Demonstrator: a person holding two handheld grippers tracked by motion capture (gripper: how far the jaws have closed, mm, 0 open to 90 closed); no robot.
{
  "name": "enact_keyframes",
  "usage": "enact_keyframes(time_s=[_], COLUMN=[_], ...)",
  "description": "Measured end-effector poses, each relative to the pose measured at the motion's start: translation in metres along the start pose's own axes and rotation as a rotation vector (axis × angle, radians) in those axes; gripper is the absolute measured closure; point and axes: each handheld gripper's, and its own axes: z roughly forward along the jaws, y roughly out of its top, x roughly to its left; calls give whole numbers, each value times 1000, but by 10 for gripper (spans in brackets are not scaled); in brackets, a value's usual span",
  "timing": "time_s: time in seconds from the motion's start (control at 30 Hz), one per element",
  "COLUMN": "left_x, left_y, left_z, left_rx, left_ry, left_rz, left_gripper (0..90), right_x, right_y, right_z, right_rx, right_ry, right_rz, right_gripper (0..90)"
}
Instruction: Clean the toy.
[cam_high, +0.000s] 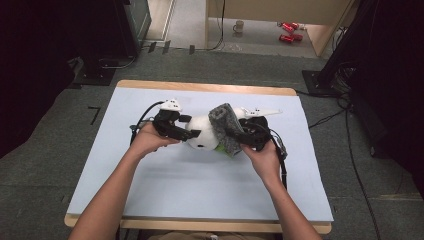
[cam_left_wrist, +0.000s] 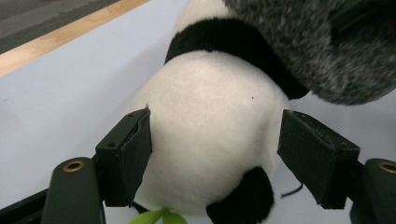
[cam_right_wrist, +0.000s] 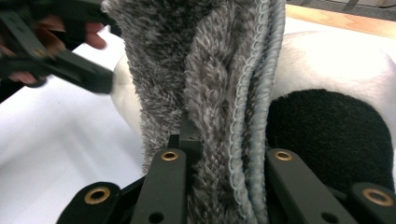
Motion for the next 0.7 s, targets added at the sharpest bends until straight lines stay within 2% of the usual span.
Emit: enact_keyframes(time_s=[0.07, 0.1, 0.17, 0.2, 0.3, 0.37, 0.47, 0.53, 0.6, 0.7], left_x=[-1, -2, -3, -2, 3, 4, 2, -1, -3, -5], left_y=[-5, -7, -11, -13, -13, -14, -13, -11, -8, -5], left_z=[8, 11, 16, 18, 17, 17, 15, 13, 10, -1], left_rx=[-4, -10, -17, -35, -58, -78, -73, -63, -60, -93], left_ry=[-3, 20, 64, 73, 90, 116, 132, 142, 156, 157], left_rz=[83, 121, 169, 167, 88, 33, -30, -59, -108, -242], left_gripper=[167, 152, 164, 174, 250, 328, 464, 516, 551, 587], right_x=[0, 1, 1, 1, 1, 2, 5, 9, 13, 20], right_y=[0, 0, 0, 0, 1, 2, 4, 4, 5, 5], right_z=[1, 1, 1, 0, -4, -8, -14, -16, -16, -14], right_rx=[-1, -3, -6, -7, -21, -39, -61, -72, -69, -62], right_ry=[-1, -5, -12, -19, -30, -32, -30, -17, 0, 13], right_rz=[2, 3, 3, 2, 9, 13, 9, 6, 7, -14], right_gripper=[769, 767, 762, 761, 762, 762, 763, 763, 764, 764])
